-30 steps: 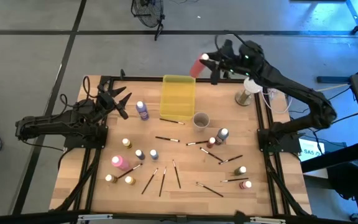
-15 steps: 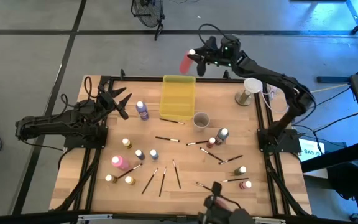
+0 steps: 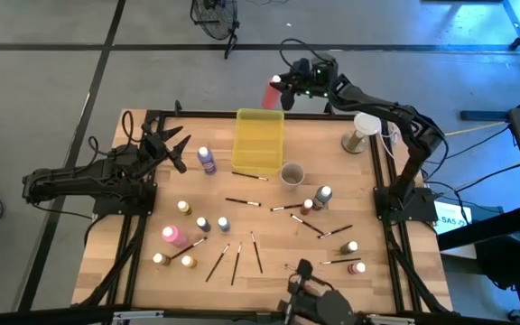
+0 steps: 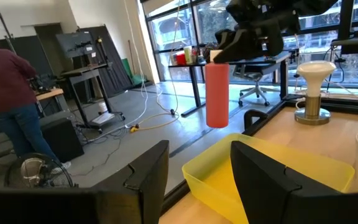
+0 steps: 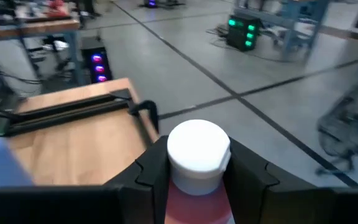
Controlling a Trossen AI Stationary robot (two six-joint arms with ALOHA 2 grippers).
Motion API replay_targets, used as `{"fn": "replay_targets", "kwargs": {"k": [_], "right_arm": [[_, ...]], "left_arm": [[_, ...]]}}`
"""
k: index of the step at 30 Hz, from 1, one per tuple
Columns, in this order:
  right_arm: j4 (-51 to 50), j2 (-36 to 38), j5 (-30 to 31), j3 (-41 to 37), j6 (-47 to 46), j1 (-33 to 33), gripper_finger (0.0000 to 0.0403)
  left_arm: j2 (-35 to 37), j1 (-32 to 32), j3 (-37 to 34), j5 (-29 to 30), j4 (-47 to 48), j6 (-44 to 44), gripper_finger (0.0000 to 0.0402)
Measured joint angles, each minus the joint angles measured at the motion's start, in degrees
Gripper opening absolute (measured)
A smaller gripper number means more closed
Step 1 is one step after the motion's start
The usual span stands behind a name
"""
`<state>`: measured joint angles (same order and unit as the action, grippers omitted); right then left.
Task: Pick & Place Paint Supplies
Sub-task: Put the large pink paint bottle into the yellow bin
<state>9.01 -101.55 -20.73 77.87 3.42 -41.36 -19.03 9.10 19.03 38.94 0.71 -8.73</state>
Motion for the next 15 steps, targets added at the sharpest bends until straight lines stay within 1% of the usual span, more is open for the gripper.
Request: {"fn": "replay_targets", "kwargs": {"k": [2, 6, 9, 12, 13, 15], "right_arm": [[-0.91, 0.97, -1.80, 0.01, 0.06, 0.94, 0.0119], [-5.07, 1.64, -1.50, 0.07, 0.90, 2.28, 0.0119], [-8.97, 1.23, 1.93, 0.04, 1.46, 2.89, 0.0119], [-11.87, 1.06, 9.14, 0.02, 2.40, 3.88, 0.0119], [-12.07, 1.04, 10.28, -0.02, 2.46, 4.10, 0.0119], [-11.84, 1.04, 10.04, -0.02, 2.46, 4.31, 0.0119]], "left_arm": [[0.00, 0.00, 0.00, 0.00, 0.00, 0.00, 0.0168], [0.00, 0.00, 0.00, 0.00, 0.00, 0.00, 0.0168], [0.00, 0.00, 0.00, 0.00, 0.03, 0.02, 0.0168], [0.00, 0.00, 0.00, 0.00, 0.60, 0.44, 0.0168], [0.02, 0.00, 0.00, 0.02, 0.78, 0.46, 0.0168], [0.00, 0.00, 0.00, 0.01, 0.96, 0.75, 0.0168]]}}
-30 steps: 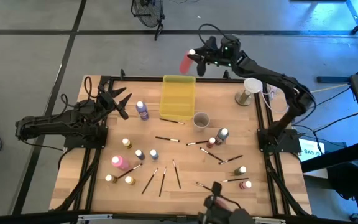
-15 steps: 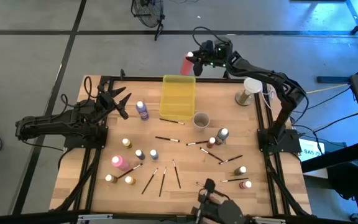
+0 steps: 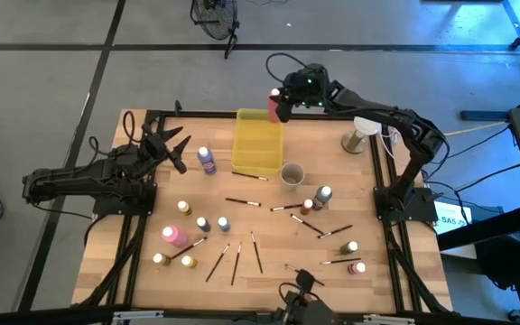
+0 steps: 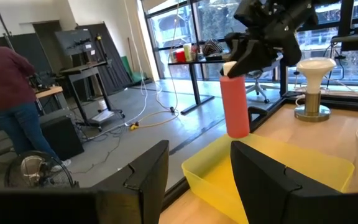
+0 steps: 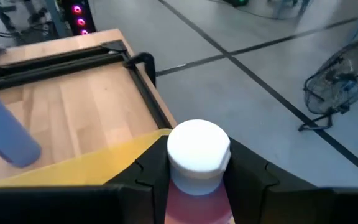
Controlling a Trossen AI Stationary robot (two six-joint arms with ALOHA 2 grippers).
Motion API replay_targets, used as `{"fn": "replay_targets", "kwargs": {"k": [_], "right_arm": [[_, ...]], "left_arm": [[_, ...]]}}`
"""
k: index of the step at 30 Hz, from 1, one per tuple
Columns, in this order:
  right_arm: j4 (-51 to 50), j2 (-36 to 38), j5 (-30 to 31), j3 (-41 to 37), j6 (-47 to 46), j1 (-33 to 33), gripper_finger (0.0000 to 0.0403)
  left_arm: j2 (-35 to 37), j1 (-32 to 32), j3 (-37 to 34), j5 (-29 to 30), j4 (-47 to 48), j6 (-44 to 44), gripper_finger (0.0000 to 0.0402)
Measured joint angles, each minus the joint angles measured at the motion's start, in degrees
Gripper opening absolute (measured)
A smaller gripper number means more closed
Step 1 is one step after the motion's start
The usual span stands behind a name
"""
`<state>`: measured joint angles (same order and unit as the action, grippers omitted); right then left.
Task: Pick & Place Paint Supplies
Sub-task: Put the large pink paint bottle into the yellow bin
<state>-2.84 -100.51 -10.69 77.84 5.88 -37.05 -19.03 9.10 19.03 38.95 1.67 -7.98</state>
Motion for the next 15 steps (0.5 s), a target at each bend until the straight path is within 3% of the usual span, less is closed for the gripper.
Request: {"fn": "replay_targets", "kwargs": {"k": [6, 15], "right_arm": [[0.27, -1.57, -0.60, 0.00, -2.35, 0.94, 0.0119], [2.66, -5.30, 5.03, 0.00, -8.94, 1.06, 0.0119]], "left_arm": [[0.02, 0.00, 0.00, -0.01, 0.60, 0.65, 0.0168], [0.02, 0.00, 0.00, -0.07, 1.75, 1.83, 0.0168]]}}
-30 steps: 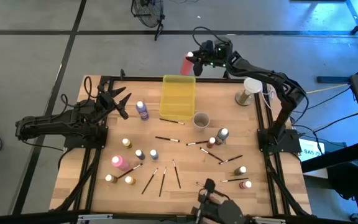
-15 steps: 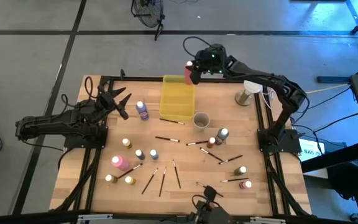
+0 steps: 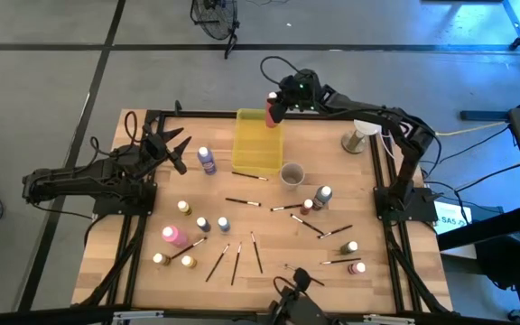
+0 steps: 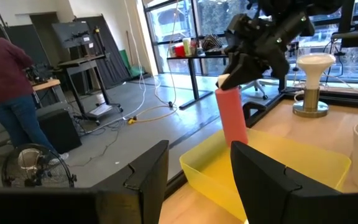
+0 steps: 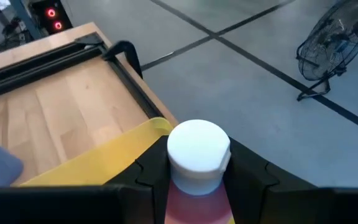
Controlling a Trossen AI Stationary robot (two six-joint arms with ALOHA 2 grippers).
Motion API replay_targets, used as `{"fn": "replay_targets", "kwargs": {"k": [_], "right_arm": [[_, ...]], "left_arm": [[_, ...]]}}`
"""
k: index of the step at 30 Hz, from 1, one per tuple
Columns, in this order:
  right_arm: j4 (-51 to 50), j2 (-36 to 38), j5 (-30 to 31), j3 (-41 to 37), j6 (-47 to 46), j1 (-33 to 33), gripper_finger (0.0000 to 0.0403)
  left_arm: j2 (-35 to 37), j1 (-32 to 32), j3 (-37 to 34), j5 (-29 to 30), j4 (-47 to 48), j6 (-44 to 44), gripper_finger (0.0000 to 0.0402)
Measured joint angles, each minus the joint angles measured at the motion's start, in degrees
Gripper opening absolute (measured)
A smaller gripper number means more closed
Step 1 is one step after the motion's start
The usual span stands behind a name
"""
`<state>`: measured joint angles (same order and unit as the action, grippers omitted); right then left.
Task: Pick & Place Paint Supplies
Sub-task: Put the large pink paint bottle into the yellow bin
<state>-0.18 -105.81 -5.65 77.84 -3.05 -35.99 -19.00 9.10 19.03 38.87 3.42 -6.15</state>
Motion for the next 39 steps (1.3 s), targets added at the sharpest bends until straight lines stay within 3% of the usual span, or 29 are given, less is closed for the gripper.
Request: {"fn": "replay_targets", "kwargs": {"k": [39], "right_arm": [[14.39, -9.18, 1.18, -0.04, 4.99, 3.07, 0.0119]], "left_arm": [[0.00, 0.00, 0.00, -0.20, 1.33, 0.92, 0.0168]]}}
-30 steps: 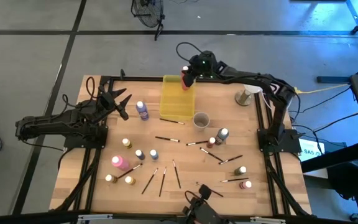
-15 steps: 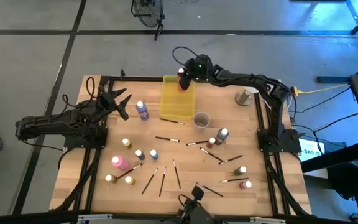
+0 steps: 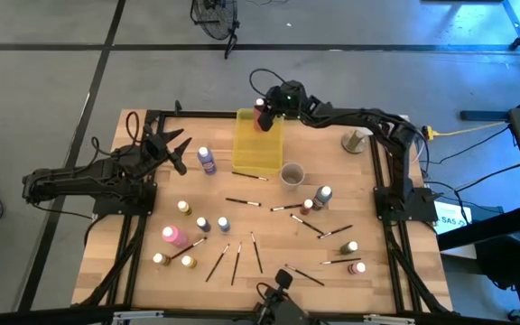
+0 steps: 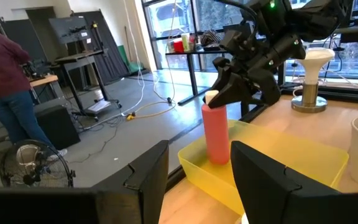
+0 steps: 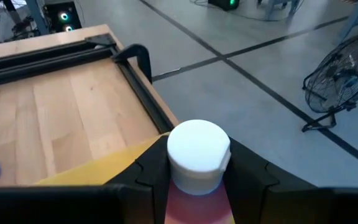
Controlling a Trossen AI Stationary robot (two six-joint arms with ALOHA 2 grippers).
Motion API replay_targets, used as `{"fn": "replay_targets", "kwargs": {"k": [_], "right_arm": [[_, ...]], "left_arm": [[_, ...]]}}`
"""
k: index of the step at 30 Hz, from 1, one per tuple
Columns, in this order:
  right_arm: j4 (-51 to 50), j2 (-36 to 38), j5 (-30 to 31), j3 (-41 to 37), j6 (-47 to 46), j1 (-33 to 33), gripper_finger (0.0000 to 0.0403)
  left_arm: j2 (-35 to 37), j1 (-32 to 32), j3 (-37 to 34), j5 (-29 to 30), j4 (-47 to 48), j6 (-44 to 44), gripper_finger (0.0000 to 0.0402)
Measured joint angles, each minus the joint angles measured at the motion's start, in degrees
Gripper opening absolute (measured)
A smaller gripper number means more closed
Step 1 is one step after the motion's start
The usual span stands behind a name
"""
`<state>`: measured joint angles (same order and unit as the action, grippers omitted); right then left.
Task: Pick & Place Paint Supplies
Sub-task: Put the large pink paint bottle into the yellow bin
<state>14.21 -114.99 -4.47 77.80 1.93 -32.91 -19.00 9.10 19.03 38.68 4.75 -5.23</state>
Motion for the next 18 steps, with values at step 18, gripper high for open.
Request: {"fn": "replay_targets", "kwargs": {"k": [18], "right_arm": [[-0.01, -0.93, -0.03, 0.00, -1.48, 0.02, 0.0128]], "left_arm": [[-0.02, -0.02, -0.02, -1.24, 0.26, 0.04, 0.0168]]}}
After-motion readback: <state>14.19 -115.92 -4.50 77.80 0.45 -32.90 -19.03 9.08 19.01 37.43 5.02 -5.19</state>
